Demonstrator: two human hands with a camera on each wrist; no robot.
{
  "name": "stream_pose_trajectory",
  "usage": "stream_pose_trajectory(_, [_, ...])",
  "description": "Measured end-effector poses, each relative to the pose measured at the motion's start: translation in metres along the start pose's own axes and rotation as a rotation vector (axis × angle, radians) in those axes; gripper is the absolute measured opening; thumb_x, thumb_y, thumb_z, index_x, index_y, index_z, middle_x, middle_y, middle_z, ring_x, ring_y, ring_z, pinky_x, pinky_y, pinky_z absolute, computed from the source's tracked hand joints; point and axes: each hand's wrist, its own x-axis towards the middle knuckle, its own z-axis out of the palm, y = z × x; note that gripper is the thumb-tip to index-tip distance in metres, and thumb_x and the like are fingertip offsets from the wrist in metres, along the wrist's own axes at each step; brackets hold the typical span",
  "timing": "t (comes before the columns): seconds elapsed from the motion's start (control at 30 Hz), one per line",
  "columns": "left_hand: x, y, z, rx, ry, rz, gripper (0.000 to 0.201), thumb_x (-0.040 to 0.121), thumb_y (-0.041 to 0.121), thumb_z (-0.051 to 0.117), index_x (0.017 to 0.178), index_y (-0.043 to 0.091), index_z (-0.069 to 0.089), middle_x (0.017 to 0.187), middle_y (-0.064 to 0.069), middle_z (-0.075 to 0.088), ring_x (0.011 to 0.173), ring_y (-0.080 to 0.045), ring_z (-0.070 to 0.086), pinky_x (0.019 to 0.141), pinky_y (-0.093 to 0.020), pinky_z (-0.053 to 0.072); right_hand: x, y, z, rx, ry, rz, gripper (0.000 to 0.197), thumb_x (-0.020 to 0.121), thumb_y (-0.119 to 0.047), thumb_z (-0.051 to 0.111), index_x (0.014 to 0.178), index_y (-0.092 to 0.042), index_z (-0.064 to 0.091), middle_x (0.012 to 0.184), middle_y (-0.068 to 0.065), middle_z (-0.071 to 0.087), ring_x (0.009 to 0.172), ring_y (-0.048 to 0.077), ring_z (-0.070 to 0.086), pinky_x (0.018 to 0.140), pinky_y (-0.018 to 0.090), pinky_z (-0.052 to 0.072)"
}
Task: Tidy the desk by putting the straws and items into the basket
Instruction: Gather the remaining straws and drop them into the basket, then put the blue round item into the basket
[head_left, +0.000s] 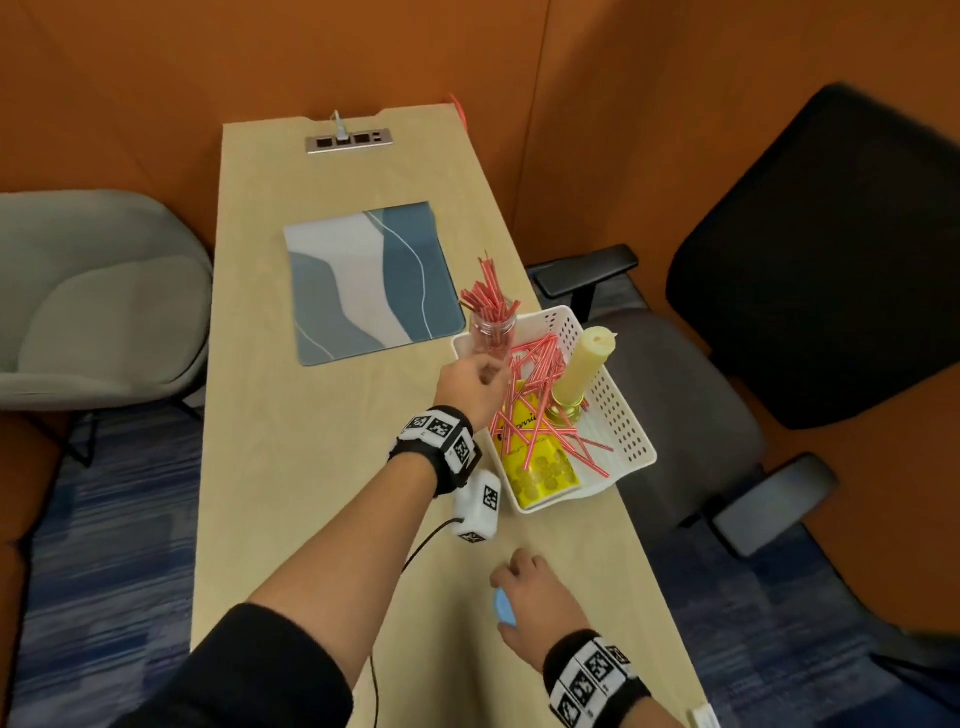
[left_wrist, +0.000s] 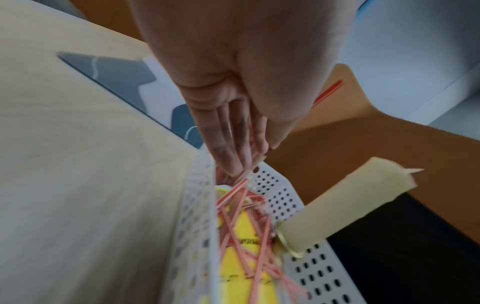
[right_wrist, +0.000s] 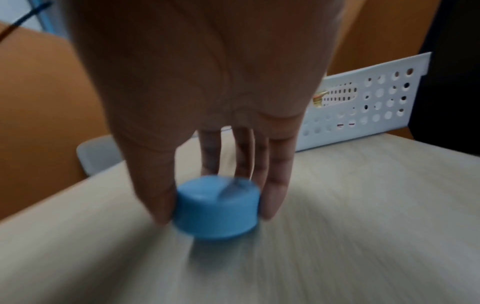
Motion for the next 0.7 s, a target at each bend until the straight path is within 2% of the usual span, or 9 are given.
stream_pose_trajectory(0.1, [-0.009,-0.029,-0.002,0.030,0.053,-0.073,0.006,0.089,0.025,0.067,0.088,0.022,0.072,0.080,0.002,0.069,0.073,-0.018,0.066,0.074,-0.031,0.057,-0.002,0.003,-0.026,0.167,-0.056,-0.050,0.051,0.082,-0.037,0.068,0.130,-0.025,0.055,0.125,0.004,0.048,0.115,0.024,0.049,0.098,0.031,0.043])
stream_pose_trajectory(0.17, [-0.019,-0.054,-0.008,0.081,0.098,-0.153,0.007,0.088,0.022,0.067,0.094,0.019,0.071,0.086,0.000,0.069,0.080,-0.020,0.066,0.078,-0.030,0.054,-0.002,0.001,-0.048,0.272,-0.041,-0.097,0.051,0.078,-0.040,0.072,0.126,-0.027,0.060,0.117,0.003,0.054,0.108,0.021,0.055,0.094,0.026,0.044])
stream_pose_trajectory(0.27, [-0.035,-0.091,-0.019,0.244,0.083,-0.301,0.030,0.082,0.028,0.073,0.110,0.020,0.067,0.109,-0.009,0.063,0.102,-0.029,0.061,0.089,-0.035,0.050,0.000,-0.001,-0.092,0.409,0.035,-0.150,0.047,0.077,-0.040,0.077,0.122,-0.029,0.064,0.113,-0.001,0.059,0.101,0.013,0.056,0.091,0.025,0.045])
stream_pose_trajectory(0.33, [-0.046,-0.109,-0.023,0.396,0.016,-0.373,0.053,0.078,0.037,0.078,0.125,0.022,0.059,0.129,-0.014,0.049,0.120,-0.034,0.049,0.097,-0.041,0.045,0.007,0.002,-0.121,0.450,0.140,-0.182,0.046,0.078,-0.040,0.078,0.120,-0.028,0.065,0.112,-0.004,0.060,0.100,0.010,0.055,0.092,0.027,0.047])
stream_pose_trajectory(0.4, [-0.056,-0.122,-0.025,0.521,-0.015,-0.393,0.070,0.074,0.044,0.080,0.134,0.023,0.050,0.139,-0.012,0.035,0.129,-0.035,0.034,0.101,-0.047,0.042,0.020,0.007,-0.145,0.400,0.267,-0.156,0.047,0.079,-0.046,0.075,0.122,-0.029,0.064,0.114,-0.005,0.058,0.102,0.012,0.054,0.092,0.030,0.045])
stream_pose_trajectory(0.53, [-0.061,-0.137,-0.022,0.669,-0.066,-0.360,0.093,0.066,0.049,0.085,0.143,0.028,0.037,0.150,-0.011,0.020,0.137,-0.035,0.021,0.104,-0.054,0.040,0.060,0.020,-0.172,0.202,0.473,-0.031,0.047,0.084,-0.048,0.068,0.125,-0.026,0.061,0.115,0.000,0.054,0.107,0.020,0.051,0.092,0.037,0.047])
stream_pose_trajectory(0.6, [-0.060,-0.142,-0.022,0.689,-0.089,-0.370,0.101,0.064,0.047,0.087,0.147,0.032,0.031,0.155,-0.010,0.014,0.142,-0.036,0.016,0.105,-0.056,0.040,0.076,0.025,-0.175,0.079,0.478,0.010,0.048,0.086,-0.046,0.066,0.129,-0.025,0.058,0.119,0.002,0.053,0.112,0.021,0.049,0.092,0.038,0.048])
stream_pose_trajectory(0.7, [-0.060,-0.145,-0.023,0.697,-0.106,-0.382,0.106,0.063,0.048,0.087,0.149,0.034,0.026,0.158,-0.010,0.007,0.145,-0.038,0.010,0.108,-0.056,0.037,0.093,0.032,-0.167,0.059,0.413,0.031,0.051,0.088,-0.036,0.067,0.135,-0.022,0.054,0.126,0.004,0.051,0.118,0.023,0.047,0.097,0.038,0.045])
